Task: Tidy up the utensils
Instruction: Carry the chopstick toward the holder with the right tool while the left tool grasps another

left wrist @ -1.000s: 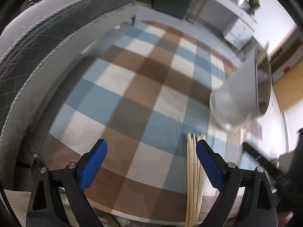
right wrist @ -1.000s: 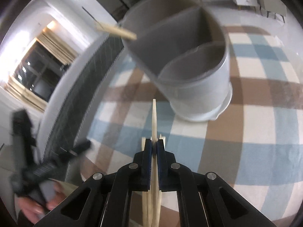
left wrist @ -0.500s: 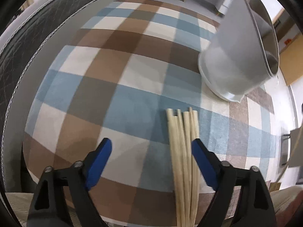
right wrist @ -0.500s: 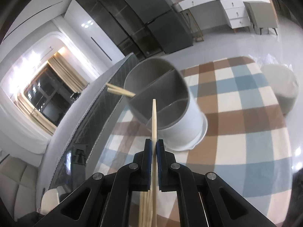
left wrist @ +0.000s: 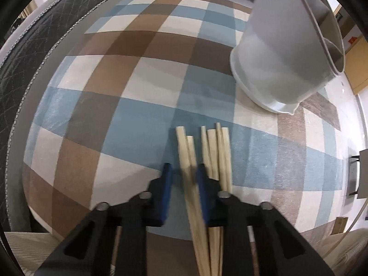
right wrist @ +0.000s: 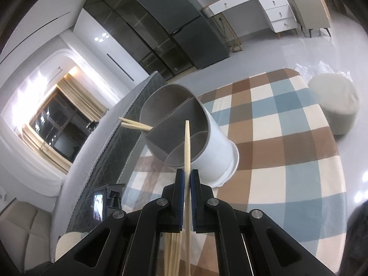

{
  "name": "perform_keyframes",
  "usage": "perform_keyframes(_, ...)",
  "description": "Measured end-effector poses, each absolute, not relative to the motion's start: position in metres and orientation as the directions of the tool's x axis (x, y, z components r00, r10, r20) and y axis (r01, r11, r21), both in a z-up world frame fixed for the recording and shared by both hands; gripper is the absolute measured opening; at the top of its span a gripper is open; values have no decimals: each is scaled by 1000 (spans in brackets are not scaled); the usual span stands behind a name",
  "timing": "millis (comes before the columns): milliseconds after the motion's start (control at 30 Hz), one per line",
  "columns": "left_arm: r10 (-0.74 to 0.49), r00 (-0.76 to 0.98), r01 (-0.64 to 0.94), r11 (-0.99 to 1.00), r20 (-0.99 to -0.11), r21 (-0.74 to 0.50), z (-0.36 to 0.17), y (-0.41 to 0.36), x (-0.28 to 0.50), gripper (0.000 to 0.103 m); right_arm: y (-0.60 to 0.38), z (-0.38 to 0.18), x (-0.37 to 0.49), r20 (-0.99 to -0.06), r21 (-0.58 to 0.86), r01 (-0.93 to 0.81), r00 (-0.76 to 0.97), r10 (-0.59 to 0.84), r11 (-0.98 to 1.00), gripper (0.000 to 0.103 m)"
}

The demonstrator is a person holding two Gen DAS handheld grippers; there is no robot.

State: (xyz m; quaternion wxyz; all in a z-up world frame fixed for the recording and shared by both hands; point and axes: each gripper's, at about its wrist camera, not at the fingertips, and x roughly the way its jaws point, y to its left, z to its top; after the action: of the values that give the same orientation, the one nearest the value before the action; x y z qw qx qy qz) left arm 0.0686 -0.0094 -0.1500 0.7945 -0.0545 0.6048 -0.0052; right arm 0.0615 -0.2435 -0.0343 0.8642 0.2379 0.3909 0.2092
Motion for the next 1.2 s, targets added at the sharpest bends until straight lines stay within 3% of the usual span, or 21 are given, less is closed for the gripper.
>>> perform_keyframes(267,-98,300,-111,984,-949,-137,-150,2,66,1,-246,-30,60,-568,583,-177,609,553,793,4)
perform_keyframes(667,-199,397,-128,955,-896,-269,-119,13,55,1,-237,-31,57,-582,551,-187,613,535,813,5)
perform_keyframes(1200,-339,527,18,921,-779,-389,-60,-1,56,0,-222,-17,42,-541,466,-258,674,503,846,4)
